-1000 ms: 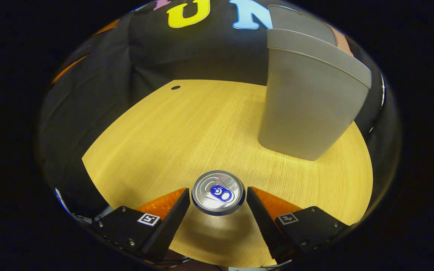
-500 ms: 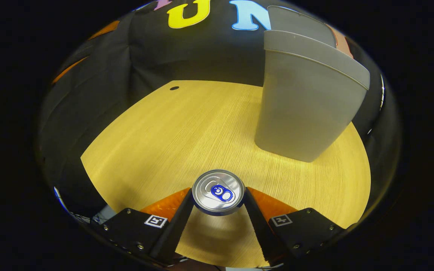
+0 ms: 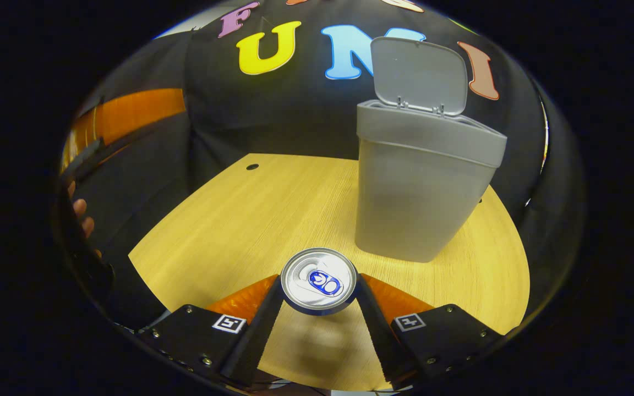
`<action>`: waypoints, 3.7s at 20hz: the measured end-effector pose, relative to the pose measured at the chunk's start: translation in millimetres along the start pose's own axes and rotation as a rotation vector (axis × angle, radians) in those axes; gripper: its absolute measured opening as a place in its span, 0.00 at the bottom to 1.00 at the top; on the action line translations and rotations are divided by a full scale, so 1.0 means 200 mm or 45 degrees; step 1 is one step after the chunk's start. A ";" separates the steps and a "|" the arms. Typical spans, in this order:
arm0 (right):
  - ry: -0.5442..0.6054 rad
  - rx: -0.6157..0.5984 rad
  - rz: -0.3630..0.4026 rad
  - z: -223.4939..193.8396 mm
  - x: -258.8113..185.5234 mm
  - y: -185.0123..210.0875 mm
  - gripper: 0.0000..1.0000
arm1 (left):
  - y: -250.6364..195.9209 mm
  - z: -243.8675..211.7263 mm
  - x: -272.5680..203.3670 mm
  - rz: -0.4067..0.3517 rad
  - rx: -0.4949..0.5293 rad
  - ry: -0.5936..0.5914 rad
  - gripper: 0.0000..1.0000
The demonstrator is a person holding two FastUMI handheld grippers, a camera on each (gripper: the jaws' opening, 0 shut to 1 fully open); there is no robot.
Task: Press the lid of the desktop garbage bin to open it, pick up the crumpled paper on the desktop and throw it into the bin, then pick up the pop can on the desktop and drop it into the bin, and finally close the garbage bin lid.
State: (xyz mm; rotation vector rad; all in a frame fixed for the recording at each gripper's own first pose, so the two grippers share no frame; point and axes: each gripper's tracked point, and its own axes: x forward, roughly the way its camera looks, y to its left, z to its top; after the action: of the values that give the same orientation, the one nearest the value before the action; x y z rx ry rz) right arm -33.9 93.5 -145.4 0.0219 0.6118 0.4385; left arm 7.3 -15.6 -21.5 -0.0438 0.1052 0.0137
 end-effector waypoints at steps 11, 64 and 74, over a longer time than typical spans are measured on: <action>-0.349 -0.020 -0.058 0.53 -0.20 -0.11 0.82 | -0.02 0.01 0.03 -0.028 -0.030 -0.005 1.00; -0.685 -0.040 -0.318 1.38 -0.06 -0.55 0.89 | -0.07 -0.01 0.29 -0.078 0.008 -0.004 0.96; -0.740 -0.056 -0.424 1.82 -0.05 -0.72 0.92 | -0.04 0.04 0.49 -0.113 0.020 0.058 0.96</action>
State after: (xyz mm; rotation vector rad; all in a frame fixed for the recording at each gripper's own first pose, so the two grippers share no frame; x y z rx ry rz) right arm 218.5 -3.1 137.2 0.0048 0.0277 0.1070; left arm 104.8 -21.7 -22.9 -0.0327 0.1488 -0.0770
